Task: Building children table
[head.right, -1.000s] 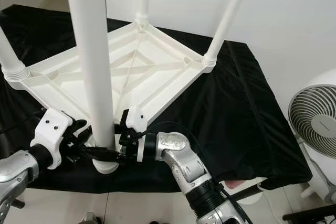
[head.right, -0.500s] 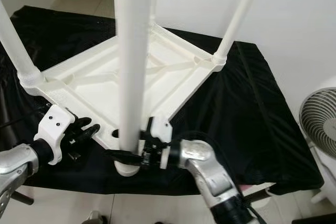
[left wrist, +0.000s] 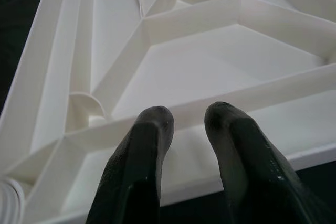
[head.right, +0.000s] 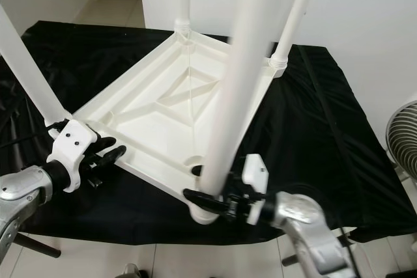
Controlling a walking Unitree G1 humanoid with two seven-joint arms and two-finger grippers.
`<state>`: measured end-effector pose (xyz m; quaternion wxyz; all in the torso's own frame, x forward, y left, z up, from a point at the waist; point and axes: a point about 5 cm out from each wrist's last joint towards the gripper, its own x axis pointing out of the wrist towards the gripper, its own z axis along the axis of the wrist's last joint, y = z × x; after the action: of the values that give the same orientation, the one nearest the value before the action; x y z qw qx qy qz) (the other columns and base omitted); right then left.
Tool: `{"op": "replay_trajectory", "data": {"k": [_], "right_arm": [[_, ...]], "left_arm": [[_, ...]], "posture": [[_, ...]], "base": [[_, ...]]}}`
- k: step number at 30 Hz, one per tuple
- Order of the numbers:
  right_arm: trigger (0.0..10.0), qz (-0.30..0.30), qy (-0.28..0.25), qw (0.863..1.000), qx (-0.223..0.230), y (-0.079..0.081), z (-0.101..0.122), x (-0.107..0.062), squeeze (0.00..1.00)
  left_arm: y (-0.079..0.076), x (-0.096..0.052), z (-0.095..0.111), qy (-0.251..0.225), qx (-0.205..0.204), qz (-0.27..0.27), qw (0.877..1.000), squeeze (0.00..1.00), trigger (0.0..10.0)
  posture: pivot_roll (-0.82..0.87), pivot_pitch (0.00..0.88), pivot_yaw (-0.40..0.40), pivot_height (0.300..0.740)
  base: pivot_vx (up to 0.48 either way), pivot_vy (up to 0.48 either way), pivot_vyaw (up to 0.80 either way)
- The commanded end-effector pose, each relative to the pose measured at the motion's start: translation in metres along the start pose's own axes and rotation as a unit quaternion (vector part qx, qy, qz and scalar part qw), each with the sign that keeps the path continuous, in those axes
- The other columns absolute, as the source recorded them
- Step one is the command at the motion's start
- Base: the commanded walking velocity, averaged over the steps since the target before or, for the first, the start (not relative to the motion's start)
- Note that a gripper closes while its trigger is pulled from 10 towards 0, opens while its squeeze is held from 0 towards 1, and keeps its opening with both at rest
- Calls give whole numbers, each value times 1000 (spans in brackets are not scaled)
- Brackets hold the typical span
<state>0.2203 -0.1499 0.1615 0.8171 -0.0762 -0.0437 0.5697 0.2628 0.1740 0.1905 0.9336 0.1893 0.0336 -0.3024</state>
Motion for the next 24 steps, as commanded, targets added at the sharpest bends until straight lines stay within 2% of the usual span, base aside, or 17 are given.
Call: {"op": "replay_trajectory", "data": {"k": [1, 2, 6, 7, 9, 10, 13, 14, 15, 16, 21, 23, 24], "right_arm": [[4314, -17, 60, 997, 34, 2, -22, -15, 0], [10000, -23, 70, 997, 32, 1, -23, -19, 0], [10000, -35, 40, 997, 47, 0, -18, -7, 0], [10000, -53, 24, 997, 43, -3, -14, -2, 78], [10000, -53, 24, 997, 43, -3, -14, -2, 78], [10000, -62, 10, 997, 45, -5, -12, 2, 1000], [10000, -92, -26, 995, 41, -8, -6, 9, 1000], [10000, -106, -34, 993, 36, -8, -4, 11, 824], [10000, -106, -34, 993, 36, -8, -4, 11, 824], [10000, -110, -35, 993, 30, -5, -5, 12, 0], [10000, -113, -33, 993, 13, 3, -9, 7, 0], [10000, -111, -30, 993, 13, 8, -11, 2, 0], [10000, -102, -26, 994, 10, 12, -12, -2, 0]], "left_arm": [[-6, 2, -1, 4, 9, -66, 998, 0, 10000], [-5, 3, -1, 2, 10, -68, 998, 0, 10000], [-7, 6, -1, -2, 13, -76, 997, 0, 10000], [-9, 8, 0, -7, 15, -83, 996, 0, 10000], [-9, 8, 0, -7, 15, -83, 996, 0, 10000], [-11, 8, 1, -10, 14, -89, 996, 0, 10000], [-14, 7, 1, -15, 11, -102, 995, 0, 10000], [-15, 7, 1, -16, 9, -105, 994, 0, 10000], [-15, 7, 1, -16, 9, -105, 994, 0, 10000], [-16, 7, 1, -17, 10, -106, 994, 0, 10000], [-15, 7, 0, -21, 7, -111, 994, 0, 10000], [-16, 6, -1, -21, 1, -122, 992, 0, 10000], [-20, 4, -1, -20, -2, -144, 989, 0, 10000]], "posture": [[76, 155, 13, 740], [76, 155, 13, 740], [77, 154, 13, 740], [81, 154, 8, 740], [81, 154, 8, 740], [83, 154, 7, 740], [87, 154, 1, 740], [88, 152, 0, 740], [88, 152, 0, 740], [87, 150, 0, 740], [81, 146, 5, 740], [75, 145, 7, 740], [72, 145, 9, 740]], "base": [[0, 0, 0], [0, 0, 0], [0, 0, 0], [0, 0, 0], [0, 0, 0], [0, 0, 0], [0, 0, 0], [0, 0, 0], [0, 0, 0], [0, 0, 0], [0, 0, 0], [0, 0, 0], [0, 0, 0]]}}
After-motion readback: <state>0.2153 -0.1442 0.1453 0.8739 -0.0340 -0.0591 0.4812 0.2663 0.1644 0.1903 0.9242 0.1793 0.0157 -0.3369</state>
